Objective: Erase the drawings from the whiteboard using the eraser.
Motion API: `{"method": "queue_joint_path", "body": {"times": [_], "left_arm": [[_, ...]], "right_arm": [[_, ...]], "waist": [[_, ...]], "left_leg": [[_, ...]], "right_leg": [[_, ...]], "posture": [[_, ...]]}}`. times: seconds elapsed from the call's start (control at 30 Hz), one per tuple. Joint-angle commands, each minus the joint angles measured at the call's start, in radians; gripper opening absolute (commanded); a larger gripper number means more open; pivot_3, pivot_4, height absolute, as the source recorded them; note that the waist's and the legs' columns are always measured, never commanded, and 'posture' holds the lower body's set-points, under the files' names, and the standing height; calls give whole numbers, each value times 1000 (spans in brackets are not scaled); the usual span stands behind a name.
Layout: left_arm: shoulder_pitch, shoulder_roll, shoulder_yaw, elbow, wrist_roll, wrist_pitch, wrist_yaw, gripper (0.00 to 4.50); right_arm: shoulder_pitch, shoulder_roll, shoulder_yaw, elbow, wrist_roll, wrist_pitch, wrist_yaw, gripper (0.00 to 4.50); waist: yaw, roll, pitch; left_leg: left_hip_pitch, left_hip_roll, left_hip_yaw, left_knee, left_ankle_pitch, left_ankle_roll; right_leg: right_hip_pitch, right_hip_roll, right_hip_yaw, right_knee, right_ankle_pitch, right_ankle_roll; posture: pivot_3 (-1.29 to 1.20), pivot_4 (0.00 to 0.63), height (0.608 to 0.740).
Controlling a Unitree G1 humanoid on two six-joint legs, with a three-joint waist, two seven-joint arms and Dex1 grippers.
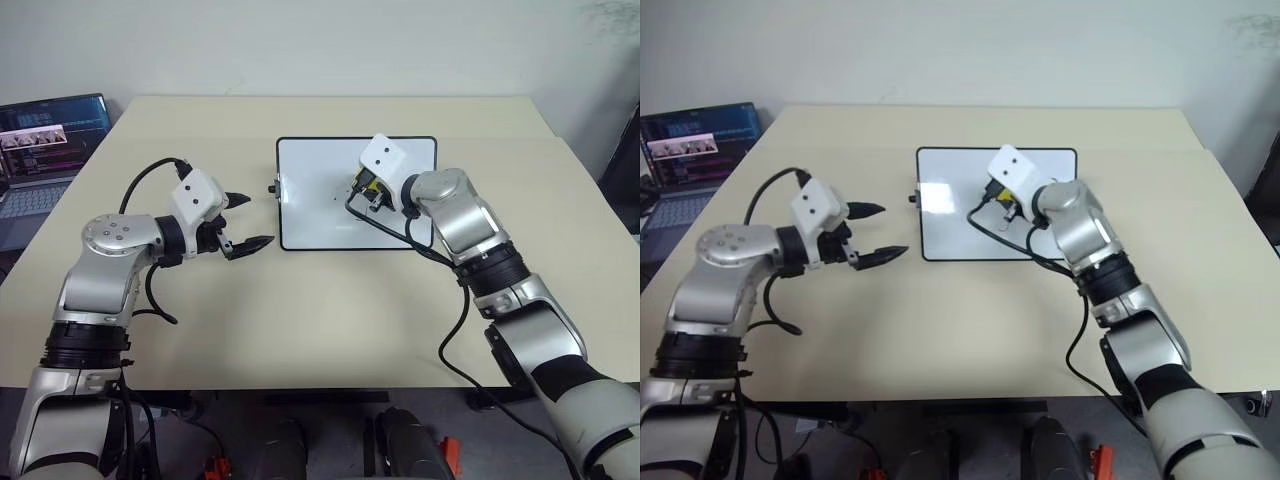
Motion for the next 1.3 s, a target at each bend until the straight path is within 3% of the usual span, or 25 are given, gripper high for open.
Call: {"method": "queue_joint_path", "body": {"times": [0.03, 0.37, 0.73, 1.03, 1.3], "left_arm": [[0, 4, 13, -42, -3, -1, 11, 4500], [19, 5, 18, -65, -9, 13, 24, 4500], [19, 1, 16, -66, -6, 14, 32, 4500], [15, 8, 19, -61, -7, 14, 27, 4500], [-1, -3, 8, -48, -2, 9, 26, 4500]], "right_arm": [[-69, 16, -6, 53, -21, 9, -38, 1193], [-144, 87, 68, 174, -89, -26, -65, 1193], [-96, 125, 231, 147, -164, -54, 67, 1192], [-94, 126, 213, 157, -167, -54, 67, 1192], [-174, 67, 152, 309, -174, -84, -29, 1192]], "waist": [[-1, 0, 0], [-9, 0, 0], [-12, 0, 0], [-13, 0, 0], [-8, 0, 0]], "left_leg": [[0, 0, 0, 0, 0, 0], [1, 0, 0, 0, 0, 0], [1, 0, -1, 0, 0, 0], [1, 0, -1, 1, 0, 0], [1, 0, -2, 3, 0, 0]], "right_leg": [[0, 0, 0, 0, 0, 0], [0, 0, 0, 2, 0, 0], [0, 0, 0, 2, 0, 0], [0, 0, 0, 3, 0, 0], [1, 0, -1, 3, 0, 0]], "posture": [[0, 150, 740], [0, 150, 740], [0, 150, 740], [0, 150, 740], [0, 150, 740]]}}
